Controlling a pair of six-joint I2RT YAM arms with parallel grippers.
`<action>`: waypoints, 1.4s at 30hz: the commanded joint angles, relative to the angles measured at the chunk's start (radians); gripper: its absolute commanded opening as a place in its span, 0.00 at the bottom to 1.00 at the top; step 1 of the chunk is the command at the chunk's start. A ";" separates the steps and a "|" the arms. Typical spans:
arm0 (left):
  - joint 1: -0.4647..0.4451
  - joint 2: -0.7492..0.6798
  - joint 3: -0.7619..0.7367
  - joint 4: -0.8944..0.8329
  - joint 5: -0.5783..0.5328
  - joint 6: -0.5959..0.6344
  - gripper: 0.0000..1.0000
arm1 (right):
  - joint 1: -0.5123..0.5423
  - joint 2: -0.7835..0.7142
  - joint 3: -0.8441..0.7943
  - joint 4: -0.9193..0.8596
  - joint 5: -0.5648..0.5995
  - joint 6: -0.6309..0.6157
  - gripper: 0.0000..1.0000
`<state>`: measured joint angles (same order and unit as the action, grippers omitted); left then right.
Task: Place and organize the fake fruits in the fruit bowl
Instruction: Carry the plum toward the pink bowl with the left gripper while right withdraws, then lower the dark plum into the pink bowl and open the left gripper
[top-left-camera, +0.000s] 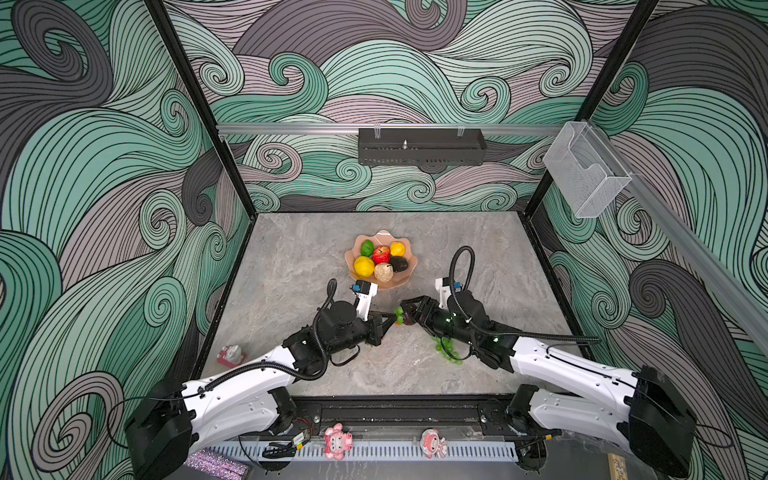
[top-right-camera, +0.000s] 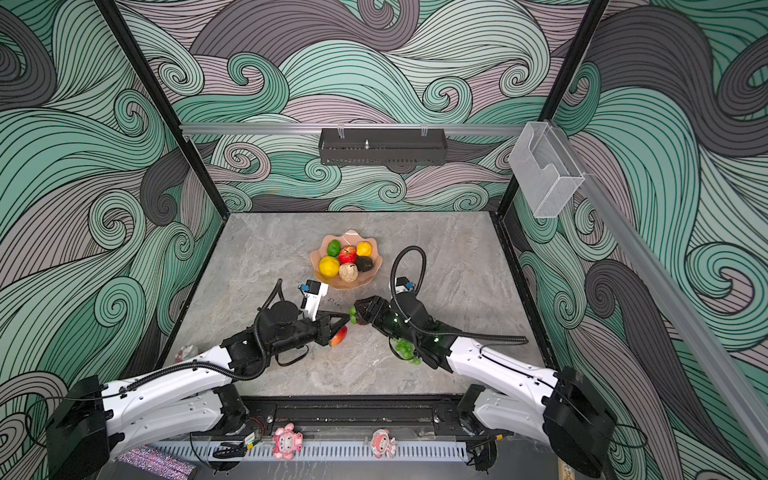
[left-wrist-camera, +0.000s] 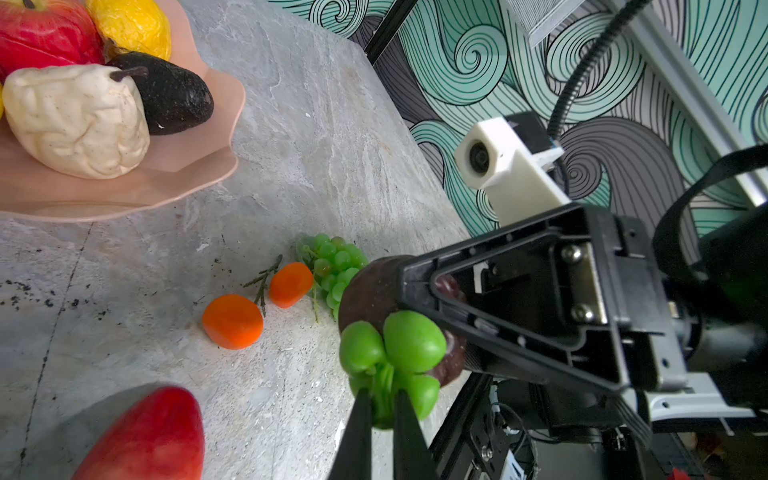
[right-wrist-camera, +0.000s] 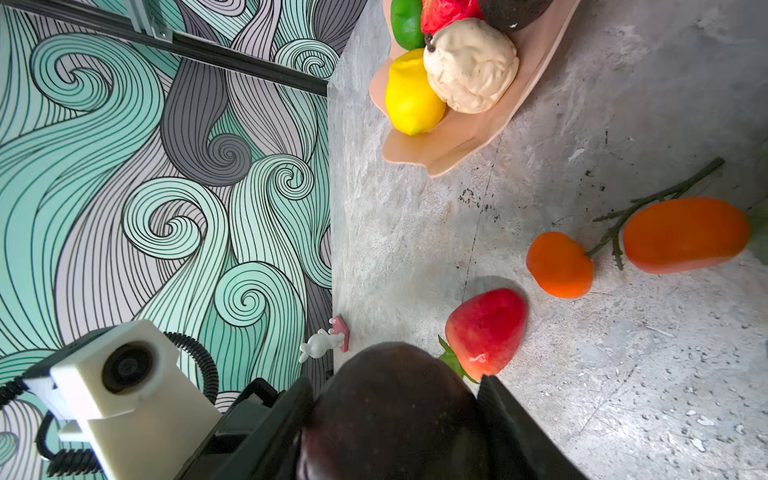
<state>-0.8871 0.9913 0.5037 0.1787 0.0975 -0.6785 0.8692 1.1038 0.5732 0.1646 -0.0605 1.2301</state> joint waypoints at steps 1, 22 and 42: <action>-0.004 0.003 0.083 -0.107 -0.054 0.059 0.05 | 0.001 -0.013 0.014 -0.048 0.027 -0.040 0.71; 0.207 0.481 0.809 -0.689 -0.342 0.440 0.00 | -0.075 -0.472 -0.109 -0.471 0.335 -0.443 0.93; 0.388 1.172 1.583 -0.944 -0.312 0.532 0.00 | -0.075 -0.504 -0.314 -0.239 0.269 -0.642 0.98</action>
<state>-0.5106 2.1178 2.0018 -0.6678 -0.2253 -0.1696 0.7971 0.5926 0.2466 -0.1024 0.2070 0.5919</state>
